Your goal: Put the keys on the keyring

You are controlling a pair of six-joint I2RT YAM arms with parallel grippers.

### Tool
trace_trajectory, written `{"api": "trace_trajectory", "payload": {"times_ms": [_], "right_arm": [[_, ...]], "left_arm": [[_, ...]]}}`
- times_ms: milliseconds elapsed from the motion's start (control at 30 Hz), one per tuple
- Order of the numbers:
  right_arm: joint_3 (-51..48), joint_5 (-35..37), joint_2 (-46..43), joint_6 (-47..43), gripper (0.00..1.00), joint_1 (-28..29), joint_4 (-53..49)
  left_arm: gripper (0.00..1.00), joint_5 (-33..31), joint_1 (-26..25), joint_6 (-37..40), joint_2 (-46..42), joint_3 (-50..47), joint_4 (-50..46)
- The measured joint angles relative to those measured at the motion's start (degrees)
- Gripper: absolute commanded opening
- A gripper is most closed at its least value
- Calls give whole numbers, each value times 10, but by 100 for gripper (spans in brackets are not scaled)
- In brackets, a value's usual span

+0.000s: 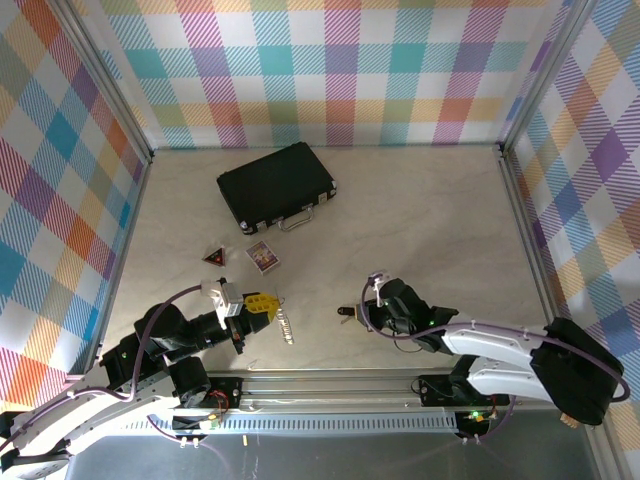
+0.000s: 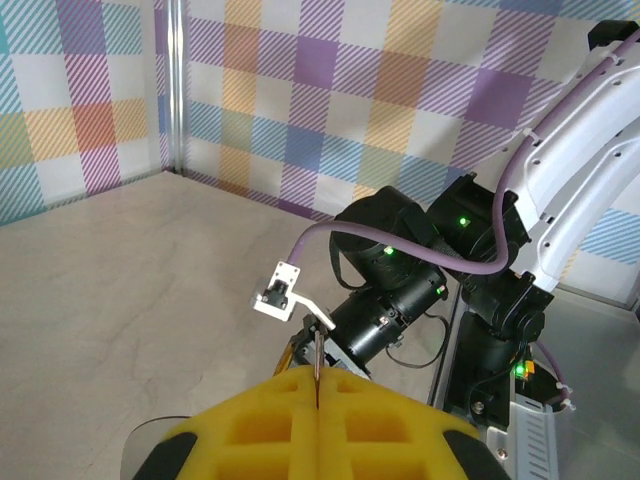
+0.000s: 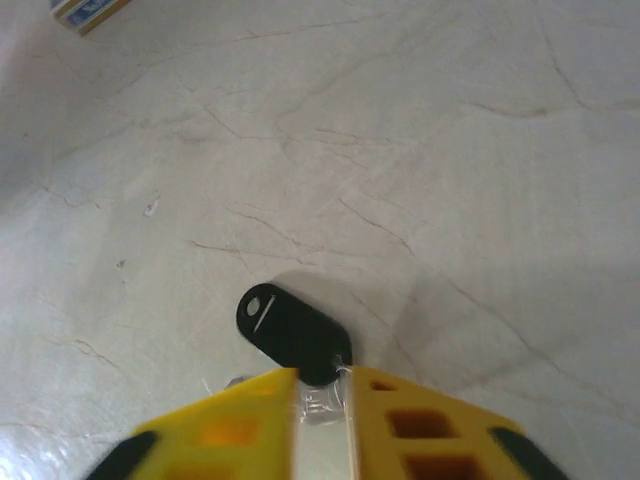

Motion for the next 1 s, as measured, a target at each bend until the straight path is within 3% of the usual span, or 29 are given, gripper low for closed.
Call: {"api": "trace_trajectory", "payload": {"times_ms": [200,300,633,800,1000], "right_arm": [[30,9,-78,3,54,0,-137],[81,5,-84,2,56,-8,-223],[242,-131,71,-78,54,-123,-374],[261,-207,142,-128,51,-169,-397],[275,-268,217,-172,47,-183,-403]], "left_arm": [[0,0,0,0,0,0,0],[0,0,0,0,0,0,0],[0,5,0,0,0,0,0],[0,5,0,0,-2,0,0],[0,9,0,0,-2,0,0]]}}
